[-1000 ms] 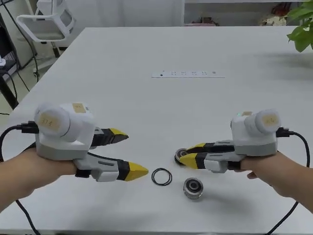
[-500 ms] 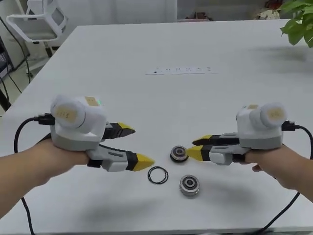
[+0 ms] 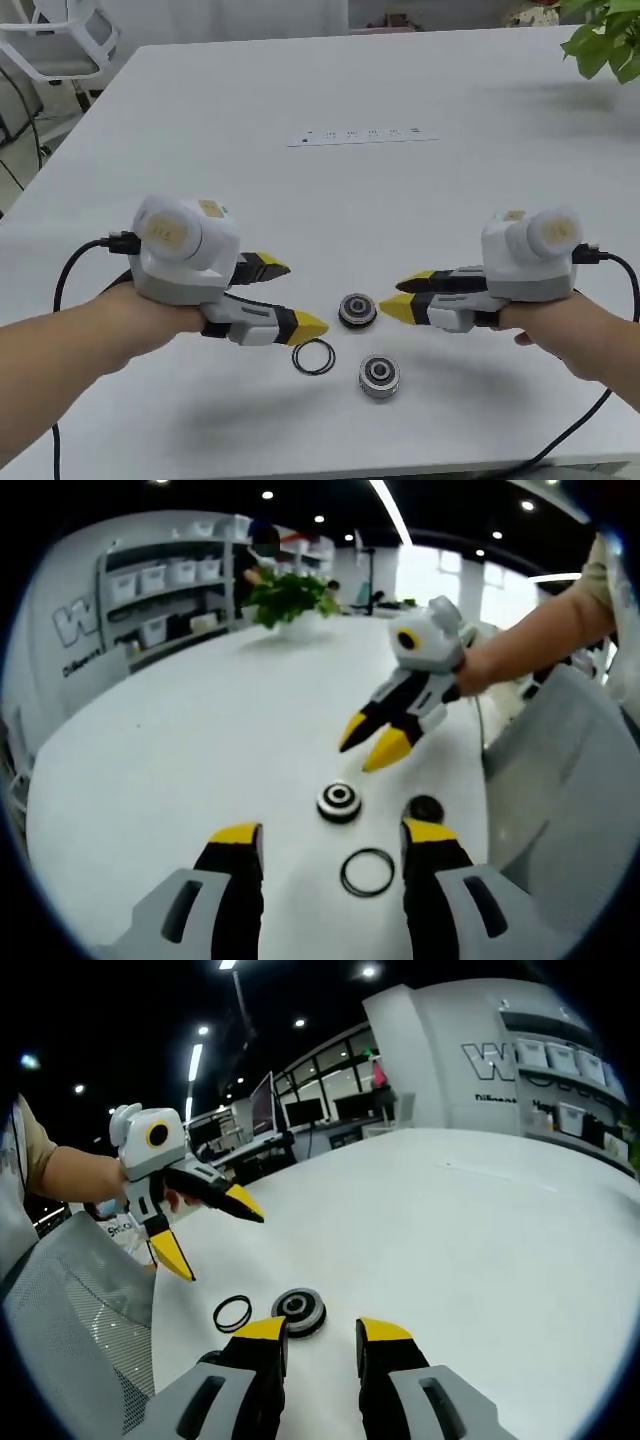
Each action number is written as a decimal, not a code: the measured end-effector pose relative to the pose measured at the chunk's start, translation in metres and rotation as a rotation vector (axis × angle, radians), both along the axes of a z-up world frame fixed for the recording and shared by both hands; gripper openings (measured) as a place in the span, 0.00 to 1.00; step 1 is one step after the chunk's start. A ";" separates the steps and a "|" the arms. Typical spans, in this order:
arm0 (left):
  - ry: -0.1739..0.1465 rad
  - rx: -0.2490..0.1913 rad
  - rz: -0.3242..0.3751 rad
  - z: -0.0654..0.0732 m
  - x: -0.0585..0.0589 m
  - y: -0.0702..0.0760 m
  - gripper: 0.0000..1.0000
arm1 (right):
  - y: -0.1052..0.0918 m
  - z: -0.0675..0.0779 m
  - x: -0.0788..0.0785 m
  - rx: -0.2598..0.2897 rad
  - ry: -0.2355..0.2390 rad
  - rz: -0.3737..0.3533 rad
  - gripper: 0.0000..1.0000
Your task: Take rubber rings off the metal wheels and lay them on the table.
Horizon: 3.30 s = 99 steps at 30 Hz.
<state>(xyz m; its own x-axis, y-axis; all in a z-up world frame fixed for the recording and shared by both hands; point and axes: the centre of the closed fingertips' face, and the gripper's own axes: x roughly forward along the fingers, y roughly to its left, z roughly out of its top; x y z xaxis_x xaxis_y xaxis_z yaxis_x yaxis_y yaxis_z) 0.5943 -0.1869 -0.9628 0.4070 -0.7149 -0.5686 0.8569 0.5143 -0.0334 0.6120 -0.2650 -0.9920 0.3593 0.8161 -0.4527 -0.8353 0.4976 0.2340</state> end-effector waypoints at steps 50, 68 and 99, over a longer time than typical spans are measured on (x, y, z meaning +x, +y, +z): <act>0.044 0.031 -0.045 -0.039 0.019 -0.050 0.16 | 0.018 -0.024 -0.009 -0.038 -0.029 0.106 0.13; -0.003 0.065 -0.035 -0.040 0.019 -0.051 0.14 | 0.013 -0.025 -0.008 -0.019 0.023 0.050 0.00; 0.010 0.072 0.004 -0.040 0.017 -0.049 0.11 | 0.015 -0.009 -0.009 0.173 0.224 -0.115 0.00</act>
<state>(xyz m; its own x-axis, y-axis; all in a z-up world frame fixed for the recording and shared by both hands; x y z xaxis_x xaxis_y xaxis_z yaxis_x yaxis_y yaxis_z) 0.6117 -0.2362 -1.0030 0.4041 -0.6703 -0.6224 0.8545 0.5194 -0.0046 0.6030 -0.2501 -1.0009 0.3603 0.8478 -0.3892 -0.6939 0.5224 0.4956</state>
